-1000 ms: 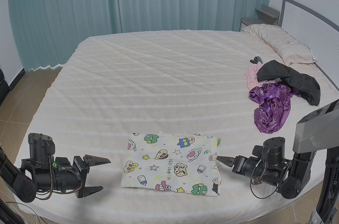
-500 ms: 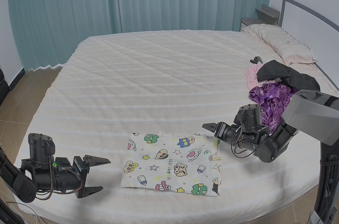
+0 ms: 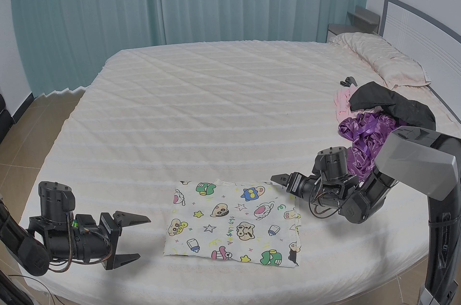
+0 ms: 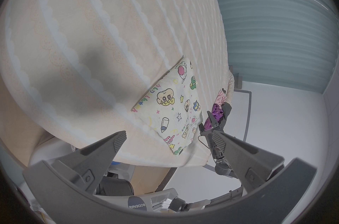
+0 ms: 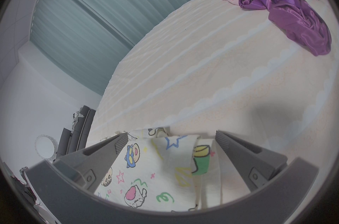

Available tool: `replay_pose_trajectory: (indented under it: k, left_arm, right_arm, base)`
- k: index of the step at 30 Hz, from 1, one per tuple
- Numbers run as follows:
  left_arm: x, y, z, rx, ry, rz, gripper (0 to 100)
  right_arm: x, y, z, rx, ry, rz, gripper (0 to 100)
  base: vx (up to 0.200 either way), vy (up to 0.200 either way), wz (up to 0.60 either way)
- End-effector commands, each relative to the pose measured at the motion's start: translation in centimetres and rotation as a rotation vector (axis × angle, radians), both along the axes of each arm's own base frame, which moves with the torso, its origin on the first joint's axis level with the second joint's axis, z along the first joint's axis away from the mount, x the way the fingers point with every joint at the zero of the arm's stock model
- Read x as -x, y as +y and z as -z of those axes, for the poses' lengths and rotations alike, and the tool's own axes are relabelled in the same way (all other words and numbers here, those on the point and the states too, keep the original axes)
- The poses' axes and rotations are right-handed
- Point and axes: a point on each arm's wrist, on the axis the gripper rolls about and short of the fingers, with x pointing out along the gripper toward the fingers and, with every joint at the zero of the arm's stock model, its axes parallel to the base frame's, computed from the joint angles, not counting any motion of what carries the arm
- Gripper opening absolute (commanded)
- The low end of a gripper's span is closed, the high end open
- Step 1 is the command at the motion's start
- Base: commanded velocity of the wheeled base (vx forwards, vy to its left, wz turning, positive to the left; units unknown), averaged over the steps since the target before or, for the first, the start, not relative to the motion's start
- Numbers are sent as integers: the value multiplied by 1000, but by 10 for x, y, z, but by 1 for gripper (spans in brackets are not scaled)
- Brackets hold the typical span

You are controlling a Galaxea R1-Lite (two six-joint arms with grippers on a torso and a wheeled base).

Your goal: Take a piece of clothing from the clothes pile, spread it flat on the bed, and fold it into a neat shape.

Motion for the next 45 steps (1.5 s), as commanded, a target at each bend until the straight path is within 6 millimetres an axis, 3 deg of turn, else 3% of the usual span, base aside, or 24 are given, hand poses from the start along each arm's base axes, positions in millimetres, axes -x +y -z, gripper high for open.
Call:
replay_pose_trajectory:
  k: [1, 12, 13, 41, 42, 45]
  left_arm:
    - [-1, 0, 1, 0, 2, 0, 100]
    - [-1, 0, 1, -1, 4, -1, 100]
    - [-1, 0, 1, -1, 2, -1, 100]
    - [0, 0, 1, -1, 5, -1, 100]
    - [-1, 0, 1, -1, 4, -1, 100]
    - [0, 0, 1, -1, 5, -1, 100]
  right_arm:
    - [4, -1, -6, -4, -5, -4, 100]
    - [7, 5, 0, -14, 16, -15, 100]
    - [7, 5, 0, -14, 18, -14, 0]
    - [-7, -6, 11, -20, -10, 54, 0]
    - [-8, -6, 9, -24, -15, 53, 100]
    - [-8, -6, 7, -27, -20, 54, 100]
  base:
    - [0, 0, 0]
    - [0, 0, 0]
    - [0, 0, 0]
    - [0, 0, 0]
    - [0, 0, 0]
    - [0, 0, 0]
